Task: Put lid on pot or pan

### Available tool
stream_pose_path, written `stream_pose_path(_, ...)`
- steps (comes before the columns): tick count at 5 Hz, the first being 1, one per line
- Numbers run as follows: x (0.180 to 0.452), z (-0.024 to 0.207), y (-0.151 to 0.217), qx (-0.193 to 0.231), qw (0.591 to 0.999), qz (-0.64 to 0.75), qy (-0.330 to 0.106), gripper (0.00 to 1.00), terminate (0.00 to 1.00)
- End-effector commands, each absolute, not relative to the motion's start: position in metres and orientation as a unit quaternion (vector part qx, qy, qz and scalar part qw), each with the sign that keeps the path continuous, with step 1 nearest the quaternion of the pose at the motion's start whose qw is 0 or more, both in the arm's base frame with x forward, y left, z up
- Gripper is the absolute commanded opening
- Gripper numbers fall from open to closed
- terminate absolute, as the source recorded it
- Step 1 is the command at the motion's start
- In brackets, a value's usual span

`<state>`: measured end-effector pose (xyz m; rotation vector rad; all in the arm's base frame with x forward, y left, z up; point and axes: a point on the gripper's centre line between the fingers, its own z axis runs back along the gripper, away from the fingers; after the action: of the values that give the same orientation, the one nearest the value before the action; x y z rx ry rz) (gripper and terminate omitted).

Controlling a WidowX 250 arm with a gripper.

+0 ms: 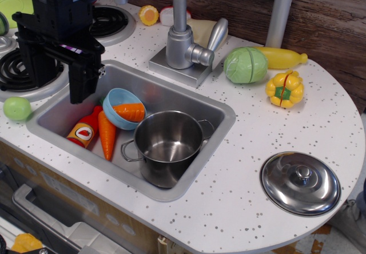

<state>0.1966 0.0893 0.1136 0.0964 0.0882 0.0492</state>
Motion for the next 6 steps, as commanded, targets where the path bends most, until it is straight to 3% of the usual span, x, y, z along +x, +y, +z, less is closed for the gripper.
stream_pose_path(1,0.197,0.114,0.089,0.048,0.998,0.025,0.044,1.0,0.0)
stream_pose_path(3,0.251,0.111,-0.001,0.022,1.0,0.011,0.012,1.0,0.0)
stream_pose_path(4,0.275,0.105,-0.051,0.031,0.999,0.026,-0.031,1.0,0.0)
stream_pose_path(5,0.291,0.096,-0.101,0.005,1.0,0.013,-0.019,1.0,0.0)
stream_pose_path(6,0.292,0.084,-0.142,0.014,1.0,0.002,-0.015,1.0,0.0)
